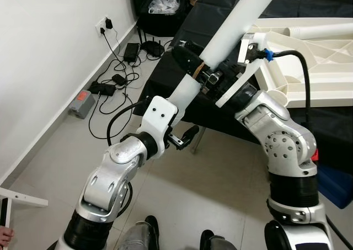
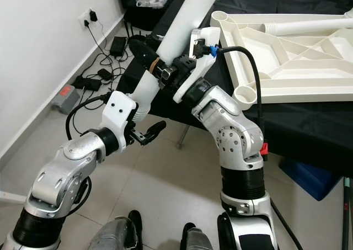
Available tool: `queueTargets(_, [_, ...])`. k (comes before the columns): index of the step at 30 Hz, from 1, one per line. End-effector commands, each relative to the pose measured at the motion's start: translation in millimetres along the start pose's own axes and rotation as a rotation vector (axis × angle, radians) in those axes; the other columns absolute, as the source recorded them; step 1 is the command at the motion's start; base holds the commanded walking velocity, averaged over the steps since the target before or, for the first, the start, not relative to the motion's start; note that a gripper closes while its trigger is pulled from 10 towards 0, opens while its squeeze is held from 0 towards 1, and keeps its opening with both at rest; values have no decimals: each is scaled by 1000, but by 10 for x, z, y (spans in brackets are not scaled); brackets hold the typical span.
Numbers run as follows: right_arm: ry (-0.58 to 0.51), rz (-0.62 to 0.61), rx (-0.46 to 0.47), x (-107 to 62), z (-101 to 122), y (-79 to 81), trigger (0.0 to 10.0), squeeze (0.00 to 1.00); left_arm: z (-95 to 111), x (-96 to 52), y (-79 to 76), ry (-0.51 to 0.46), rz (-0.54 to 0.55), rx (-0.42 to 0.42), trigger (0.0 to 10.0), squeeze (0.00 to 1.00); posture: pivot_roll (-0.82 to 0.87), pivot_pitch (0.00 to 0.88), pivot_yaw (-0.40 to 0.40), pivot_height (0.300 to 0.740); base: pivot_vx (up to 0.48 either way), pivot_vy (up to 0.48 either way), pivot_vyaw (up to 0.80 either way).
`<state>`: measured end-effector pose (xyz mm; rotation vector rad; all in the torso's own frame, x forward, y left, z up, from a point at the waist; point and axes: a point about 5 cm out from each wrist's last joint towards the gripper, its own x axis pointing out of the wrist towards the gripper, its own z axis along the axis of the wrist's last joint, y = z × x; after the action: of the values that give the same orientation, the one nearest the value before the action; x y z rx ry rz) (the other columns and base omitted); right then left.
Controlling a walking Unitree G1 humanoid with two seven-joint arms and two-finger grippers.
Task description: Building children table
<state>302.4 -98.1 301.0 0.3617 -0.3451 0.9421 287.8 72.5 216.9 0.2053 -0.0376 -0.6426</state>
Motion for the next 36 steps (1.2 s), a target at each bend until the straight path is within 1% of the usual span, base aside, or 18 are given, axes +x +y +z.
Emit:
queueTargets(1, [53,55,42,-14,-121,93,10000,0,57,21,-41,-29,-38,52,10000,0,158,251,-1,740,0,0,0])
queueTargets(2, [53,55,42,-14,-121,93,10000,0,57,21,-41,-29,-38,52,10000,0,158,251,-1,740,0,0,0])
queueTargets(4, [78,54,42,-37,-179,102,10000,0,87,28,-105,-35,-93,72,10000,0,155,253,0,740,0,0,0])
queueTargets(8, [98,40,37,-55,-221,88,10000,0,100,18,-162,-35,-136,68,10000,0,155,253,0,740,0,0,0])
queueTargets(9, [103,28,33,-60,-232,72,10000,0,70,4,-194,-21,-152,66,10000,0,160,253,1,740,0,0,0])
queueTargets(10, [103,28,33,-60,-232,72,10000,0,70,4,-194,-21,-152,66,10000,0,160,253,1,740,0,0,0])
queueTargets(13, [101,-4,13,-60,-194,-3,10000,0,-103,-67,-269,38,-165,100,10000,0,158,250,0,740,0,0,0])
queueTargets(15, [97,-17,3,-59,-163,-39,10000,0,-195,-96,-238,75,-135,133,10000,0,154,246,-4,740,0,0,0])
queueTargets(17, [99,-20,-6,-62,-157,-48,10000,0,-223,-106,-222,88,-121,131,10000,0,153,245,-3,740,0,0,0])
queueTargets(18, [100,-25,-12,-67,-147,-63,10000,0,-229,-116,-220,93,-117,143,10000,0,154,242,-6,740,0,0,0])
queueTargets(21, [101,-30,-15,-72,-142,-71,10000,0,-206,-115,-224,87,-104,143,10000,0,154,242,-6,740,0,0,0])
queueTargets(22, [105,-29,-22,-80,-148,-72,10000,0,-191,-111,-223,84,-96,162,10000,0,156,237,-6,740,0,0,0])
queueTargets(30, [110,-38,-38,-89,-150,-91,10000,0,-167,-124,-217,85,-89,175,10000,0,155,233,-6,740,0,0,0])
queueTargets(31, [106,-49,-38,-88,-142,-111,10000,0,-190,-141,-220,97,-86,179,10000,0,157,231,-6,740,0,0,0])
queueTargets(33, [105,-68,-45,-91,-140,-158,10000,0,-309,-210,-245,147,-68,212,10000,0,153,231,-5,740,0,0,0])
queueTargets(36, [97,-94,-50,-89,-132,-196,10000,0,-352,-245,-253,169,-49,222,10000,0,161,232,-10,740,0,0,0])
